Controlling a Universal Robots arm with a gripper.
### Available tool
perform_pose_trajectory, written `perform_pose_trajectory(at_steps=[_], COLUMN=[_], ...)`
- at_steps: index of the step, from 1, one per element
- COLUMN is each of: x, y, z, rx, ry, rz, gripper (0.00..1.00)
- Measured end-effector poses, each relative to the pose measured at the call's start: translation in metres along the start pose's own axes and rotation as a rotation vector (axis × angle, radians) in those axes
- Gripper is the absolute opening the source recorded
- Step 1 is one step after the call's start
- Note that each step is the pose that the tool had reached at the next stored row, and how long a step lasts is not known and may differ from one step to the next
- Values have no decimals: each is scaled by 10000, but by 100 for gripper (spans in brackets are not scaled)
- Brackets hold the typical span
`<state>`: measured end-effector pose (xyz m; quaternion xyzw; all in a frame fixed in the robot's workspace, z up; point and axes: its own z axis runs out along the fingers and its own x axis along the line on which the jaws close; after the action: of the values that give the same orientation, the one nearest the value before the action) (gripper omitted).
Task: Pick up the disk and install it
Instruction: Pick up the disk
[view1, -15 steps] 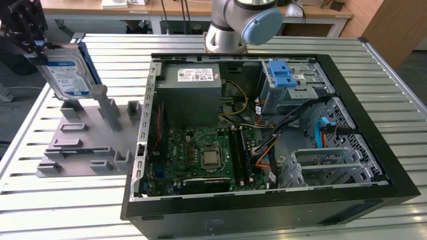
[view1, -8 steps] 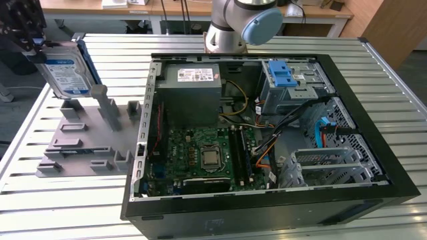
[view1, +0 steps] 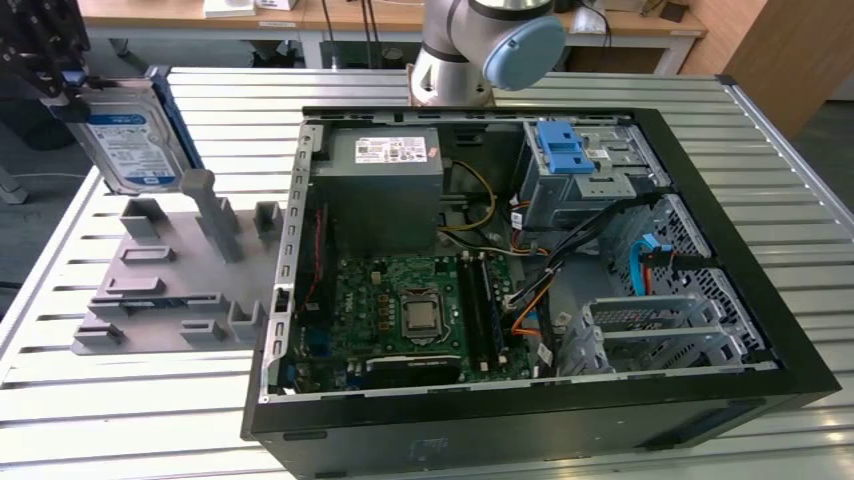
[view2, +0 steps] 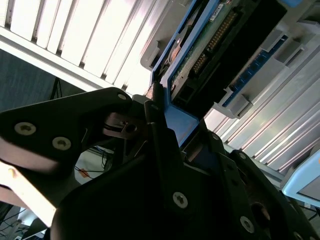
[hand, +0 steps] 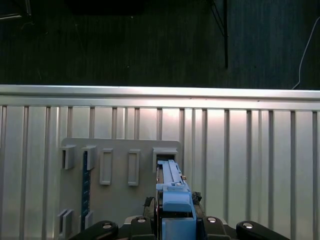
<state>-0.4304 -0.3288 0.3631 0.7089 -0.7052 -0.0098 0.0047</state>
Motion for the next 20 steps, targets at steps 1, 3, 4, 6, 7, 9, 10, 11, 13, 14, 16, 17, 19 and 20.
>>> perform_pose_trajectory(at_steps=[1, 3, 4, 6, 7, 9, 10, 11, 13, 14, 16, 17, 19, 20], x=[0, 0, 0, 0, 0, 0, 0, -1, -1, -1, -1, -1, -1, -1], y=[0, 1, 1, 1, 1, 2, 2, 2, 3, 3, 3, 3, 4, 4], z=[-7, -24, -32, -50, -58, -76, -86, -96, -116, -127, -152, -163, -185, -196], rx=[0, -1, -1, -1, 0, 0, -1, -1, 0, -1, -1, -1, -1, 0], ry=[-1, -4, -5, -7, -8, -10, -10, -10, -10, -10, -10, -10, -10, -10], rz=[0, 0, 0, 0, -1, 0, 0, 0, 0, 0, 0, -1, 0, 0], gripper=[36, 36, 36, 36, 36, 36, 36, 36, 36, 36, 36, 36, 36, 36])
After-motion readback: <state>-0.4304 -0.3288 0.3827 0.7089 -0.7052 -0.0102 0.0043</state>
